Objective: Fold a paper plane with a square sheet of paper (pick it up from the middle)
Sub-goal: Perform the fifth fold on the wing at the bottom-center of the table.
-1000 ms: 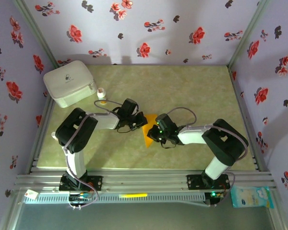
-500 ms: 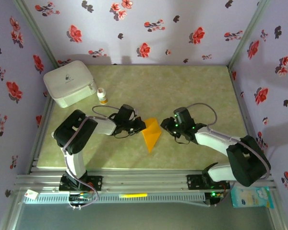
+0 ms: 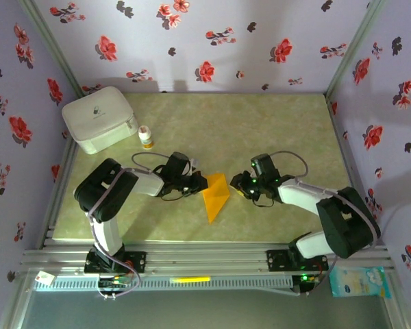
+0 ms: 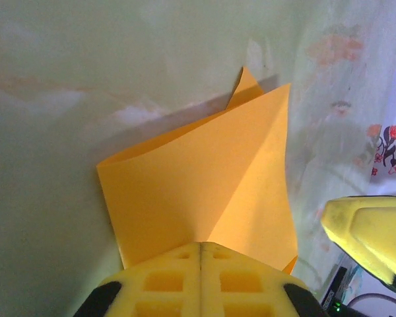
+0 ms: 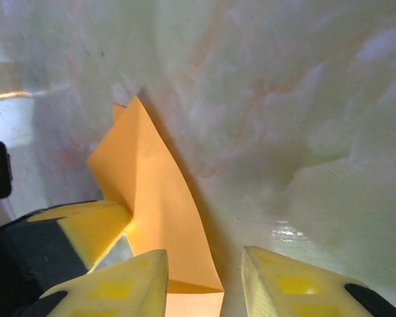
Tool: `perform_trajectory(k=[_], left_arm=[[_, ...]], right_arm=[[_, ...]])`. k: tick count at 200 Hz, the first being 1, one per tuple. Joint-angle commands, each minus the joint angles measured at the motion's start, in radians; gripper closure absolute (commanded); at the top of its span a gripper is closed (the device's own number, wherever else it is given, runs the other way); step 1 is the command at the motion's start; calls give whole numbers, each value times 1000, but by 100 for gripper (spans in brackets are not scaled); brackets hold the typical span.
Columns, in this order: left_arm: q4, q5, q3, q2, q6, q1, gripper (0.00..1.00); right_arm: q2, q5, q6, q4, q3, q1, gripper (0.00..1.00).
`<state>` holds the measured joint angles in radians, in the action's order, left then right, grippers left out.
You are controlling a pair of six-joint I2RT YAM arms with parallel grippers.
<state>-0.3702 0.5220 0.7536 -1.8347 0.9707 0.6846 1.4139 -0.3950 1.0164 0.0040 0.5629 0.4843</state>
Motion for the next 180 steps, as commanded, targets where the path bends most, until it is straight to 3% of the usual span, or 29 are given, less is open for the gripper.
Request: perform_trajectory(k=[1,126,180], left_arm=[[30,30,-6,-3,-30,9,100],[14,30,-5,0,-19,9,100],[-7,27,-6,26,1,9,100]], right_arm=[[21,-57,-34,23,6,-3,66],[134,-173,-87,86,44,4,69],[165,-171,-106,103,59,2,76]])
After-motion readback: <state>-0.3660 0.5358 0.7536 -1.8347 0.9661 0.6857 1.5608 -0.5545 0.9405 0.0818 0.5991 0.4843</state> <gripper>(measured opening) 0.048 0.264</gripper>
